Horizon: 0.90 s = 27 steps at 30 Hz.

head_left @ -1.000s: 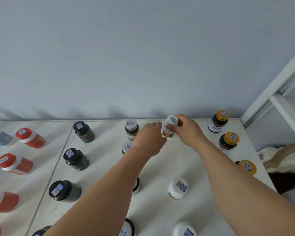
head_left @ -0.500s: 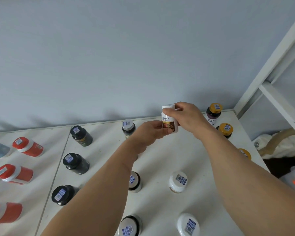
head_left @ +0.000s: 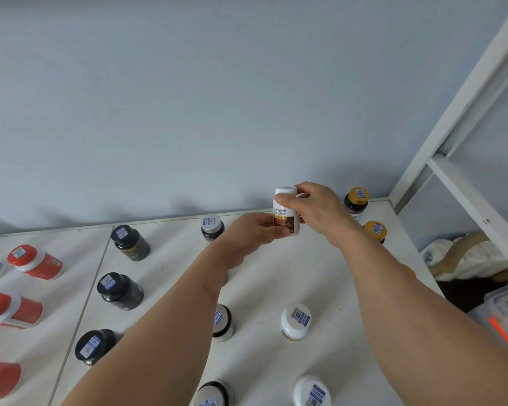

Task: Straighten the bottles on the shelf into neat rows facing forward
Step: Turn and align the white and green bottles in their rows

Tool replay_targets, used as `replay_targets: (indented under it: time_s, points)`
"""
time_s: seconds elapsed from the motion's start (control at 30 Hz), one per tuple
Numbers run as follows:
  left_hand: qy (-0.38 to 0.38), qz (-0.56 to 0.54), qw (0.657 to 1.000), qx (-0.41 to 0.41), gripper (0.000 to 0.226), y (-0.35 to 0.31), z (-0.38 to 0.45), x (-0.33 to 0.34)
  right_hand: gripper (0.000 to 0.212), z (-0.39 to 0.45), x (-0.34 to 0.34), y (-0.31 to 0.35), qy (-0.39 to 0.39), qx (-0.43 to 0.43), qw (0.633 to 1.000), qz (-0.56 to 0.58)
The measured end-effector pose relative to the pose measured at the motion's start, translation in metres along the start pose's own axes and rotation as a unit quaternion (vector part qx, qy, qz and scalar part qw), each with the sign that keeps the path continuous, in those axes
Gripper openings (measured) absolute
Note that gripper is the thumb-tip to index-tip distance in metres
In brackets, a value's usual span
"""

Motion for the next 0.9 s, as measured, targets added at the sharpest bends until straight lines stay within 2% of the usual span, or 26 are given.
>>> replay_targets:
  time_s: [0.07, 0.1, 0.17, 0.23, 0.33, 0.43, 0.63, 0.73, 0.83, 0.9]
  points:
    - [-0.050, 0.175, 0.983, -0.007, 0.029, 0.001, 0.003, -0.004, 0.034, 0.001, 0.001, -0.003, 0.006, -0.008, 1.000, -0.007]
    - [-0.068, 0.296, 0.953, -0.011, 0.040, 0.002, 0.004, -0.005, 0.034, 0.002, 0.003, -0.007, 0.012, -0.011, 1.000, -0.013]
    - [-0.101, 0.494, 0.864, 0.005, 0.050, 0.000, 0.003, -0.003, 0.036, 0.003, 0.009, -0.015, 0.017, -0.016, 1.000, -0.012]
    - [-0.133, 0.570, 0.810, 0.045, 0.043, -0.001, 0.003, -0.001, 0.037, 0.005, 0.016, -0.027, 0.015, -0.016, 1.000, -0.005]
    - [-0.155, 0.611, 0.774, 0.066, 0.037, 0.004, 0.002, 0.000, 0.037, 0.008, 0.027, -0.043, 0.016, -0.012, 1.000, 0.013]
    - [-0.153, 0.629, 0.760, 0.053, 0.034, 0.010, 0.000, -0.001, 0.037, 0.009, 0.036, -0.053, 0.025, -0.005, 0.999, 0.037]
    - [-0.142, 0.632, 0.761, 0.034, 0.035, 0.017, -0.003, 0.002, 0.039, 0.012, 0.044, -0.059, 0.037, 0.003, 0.999, 0.018]
    - [-0.148, 0.636, 0.757, 0.032, 0.035, 0.013, -0.009, 0.003, 0.049, 0.011, 0.044, -0.057, 0.049, 0.014, 0.999, -0.007]
    - [-0.166, 0.644, 0.745, 0.044, 0.031, 0.003, -0.020, 0.008, 0.075, 0.002, 0.038, -0.051, 0.043, 0.026, 0.997, -0.063]
    - [-0.173, 0.651, 0.737, 0.050, 0.030, -0.005, -0.030, 0.011, 0.075, -0.011, 0.031, -0.046, 0.035, 0.016, 0.991, -0.130]
Point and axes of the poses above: each hand's wrist, its own z-axis towards the middle knuckle, its own x-axis out of the palm, y = z × x, the point moved 4 cm from there along z, towards the middle knuckle, and after that the axes turned 4 degrees about z, right-handed, at the moved point
